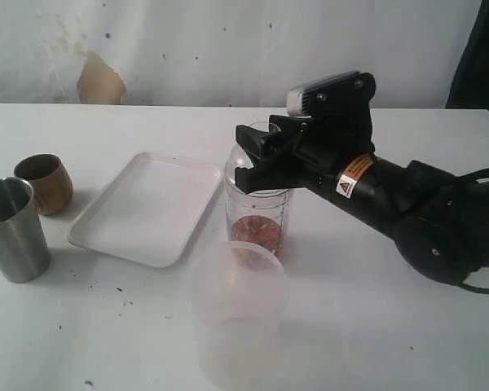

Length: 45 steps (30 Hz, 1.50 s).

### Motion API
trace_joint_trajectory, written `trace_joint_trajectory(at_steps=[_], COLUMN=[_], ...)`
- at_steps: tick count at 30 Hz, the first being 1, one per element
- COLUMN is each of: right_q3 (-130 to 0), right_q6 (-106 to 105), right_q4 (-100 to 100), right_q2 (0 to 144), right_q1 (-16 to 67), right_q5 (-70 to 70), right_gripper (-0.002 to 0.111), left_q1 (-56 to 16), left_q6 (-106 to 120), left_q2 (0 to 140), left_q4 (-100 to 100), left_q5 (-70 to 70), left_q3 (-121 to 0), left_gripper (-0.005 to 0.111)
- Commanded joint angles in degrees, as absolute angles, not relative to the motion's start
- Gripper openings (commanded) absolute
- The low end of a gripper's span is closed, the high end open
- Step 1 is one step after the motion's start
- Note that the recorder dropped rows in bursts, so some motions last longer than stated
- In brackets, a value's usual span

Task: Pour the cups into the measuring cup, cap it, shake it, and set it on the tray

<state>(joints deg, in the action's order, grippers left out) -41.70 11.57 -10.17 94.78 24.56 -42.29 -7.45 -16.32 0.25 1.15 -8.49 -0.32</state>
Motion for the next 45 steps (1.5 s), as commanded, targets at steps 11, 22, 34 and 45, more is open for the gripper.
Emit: trace_joint_trajectory(at_steps=[11,22,34,45], right_q3=[-41.88,-36.25,-35.96,-35.96], right_q6=[11.88,12.13,11.55,11.86], right_q4=[-12.24,-12.7,-13.85,-13.85], right_q2=[97.62,98.44,103.95,104.05], right_q1=[24.64,24.64,24.64,24.64], right_q5=[-40.08,-39.56,-40.27,-43.92], right_gripper=[0.0,0.0,0.0,0.0], left_q1=[-7.45,-7.45,-7.45,-7.45], left_q6=[-16.5,-16.5,-16.0,-17.56], left_q2=[0.0,0.0,0.0,0.0], left_q4=[1.21,1.21,1.22,1.68], left_q5=[-8.28,-8.28,-6.92,-6.07], left_q3=[0.0,0.0,0.0,0.0], left_gripper=[0.0,0.0,0.0,0.0])
